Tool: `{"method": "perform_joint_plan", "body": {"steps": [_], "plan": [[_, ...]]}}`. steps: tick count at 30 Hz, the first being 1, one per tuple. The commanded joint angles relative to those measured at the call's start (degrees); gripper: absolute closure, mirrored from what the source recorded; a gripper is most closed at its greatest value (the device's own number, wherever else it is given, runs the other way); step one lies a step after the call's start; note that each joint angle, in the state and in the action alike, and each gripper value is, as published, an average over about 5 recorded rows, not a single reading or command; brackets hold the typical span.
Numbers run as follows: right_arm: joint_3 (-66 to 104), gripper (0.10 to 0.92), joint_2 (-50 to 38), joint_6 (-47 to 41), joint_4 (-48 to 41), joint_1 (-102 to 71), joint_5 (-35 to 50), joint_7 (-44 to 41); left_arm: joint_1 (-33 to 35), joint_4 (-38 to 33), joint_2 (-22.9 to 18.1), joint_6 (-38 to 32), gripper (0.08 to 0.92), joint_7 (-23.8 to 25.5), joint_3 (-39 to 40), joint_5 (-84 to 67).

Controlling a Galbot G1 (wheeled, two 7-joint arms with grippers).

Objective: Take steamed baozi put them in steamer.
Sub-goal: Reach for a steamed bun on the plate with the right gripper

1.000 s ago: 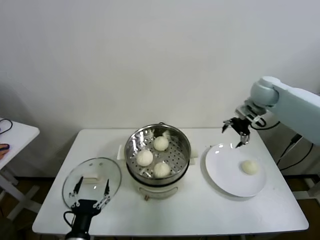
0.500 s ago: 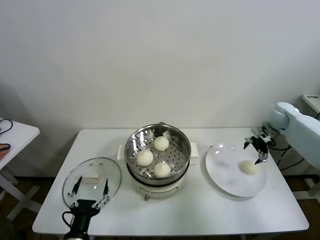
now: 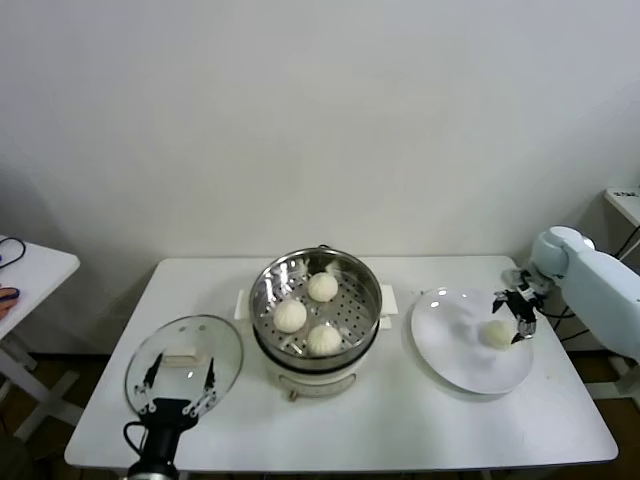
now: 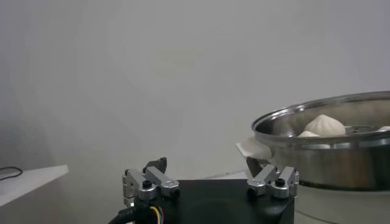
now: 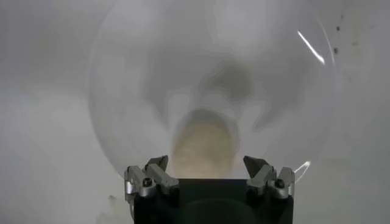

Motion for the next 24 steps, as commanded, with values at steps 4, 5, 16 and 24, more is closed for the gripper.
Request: {"method": "perform_joint_plan", "body": {"steps": [4, 5, 16, 24], "plan": [[2.77, 0.203, 2.45, 0.36, -4.05, -2.25, -2.25, 0.40, -0.11, 0.46, 0.06, 0.04, 0.177, -0.04, -0.12, 0.00], [2.98, 0.203, 2.63, 0.43, -4.25, -2.30, -2.51, 0.55, -0.10, 0.49, 0.06, 0.03, 0.177, -0.04, -0.12, 0.01], [4.78, 0.203, 4.08, 1.25, -6.39, -2.28, -5.33, 1.06, 0.01, 0.55, 0.05, 0.01, 0.177, -0.05, -0.19, 0.05], [5.07, 0.222, 4.37, 1.27, -6.59, -2.40, -5.58, 0.73, -0.03, 0.63, 0.06, 0.23, 0.177, -0.09, -0.20, 0.11]]}}
